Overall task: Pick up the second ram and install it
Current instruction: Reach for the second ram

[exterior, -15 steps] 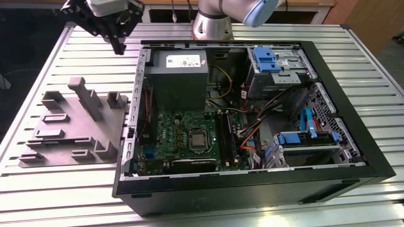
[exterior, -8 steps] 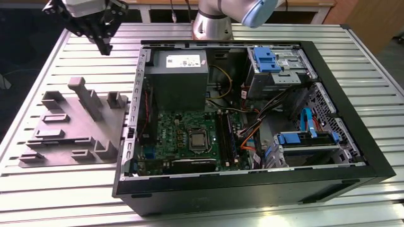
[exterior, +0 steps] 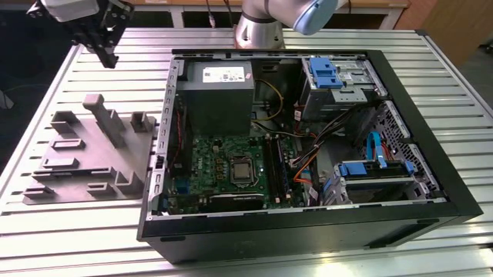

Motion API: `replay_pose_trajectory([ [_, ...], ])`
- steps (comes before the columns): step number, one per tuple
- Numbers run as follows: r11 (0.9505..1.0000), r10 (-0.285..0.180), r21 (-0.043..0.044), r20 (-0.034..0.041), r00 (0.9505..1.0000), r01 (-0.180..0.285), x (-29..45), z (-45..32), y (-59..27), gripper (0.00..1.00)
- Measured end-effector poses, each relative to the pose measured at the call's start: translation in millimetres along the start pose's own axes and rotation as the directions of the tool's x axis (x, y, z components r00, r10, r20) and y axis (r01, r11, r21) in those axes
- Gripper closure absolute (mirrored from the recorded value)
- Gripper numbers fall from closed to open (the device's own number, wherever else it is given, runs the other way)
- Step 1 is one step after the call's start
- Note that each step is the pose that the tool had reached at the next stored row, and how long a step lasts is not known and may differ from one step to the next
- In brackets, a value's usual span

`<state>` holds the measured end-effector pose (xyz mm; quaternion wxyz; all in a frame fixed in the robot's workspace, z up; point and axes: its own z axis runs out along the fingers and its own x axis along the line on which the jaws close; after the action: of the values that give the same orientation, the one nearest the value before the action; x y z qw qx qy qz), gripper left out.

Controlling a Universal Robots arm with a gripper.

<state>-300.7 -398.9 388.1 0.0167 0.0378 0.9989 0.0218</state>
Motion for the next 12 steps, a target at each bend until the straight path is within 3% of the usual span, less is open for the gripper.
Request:
replay_pose_trajectory([
  [4,1.0,0.0,0.0,0.0002,1.0,0.0,10.1,0.9,-0.9,0.9],
  [12,1.0,0.0,0.0,0.0002,1.0,0.0,19.5,3.7,-11.5,0.9],
])
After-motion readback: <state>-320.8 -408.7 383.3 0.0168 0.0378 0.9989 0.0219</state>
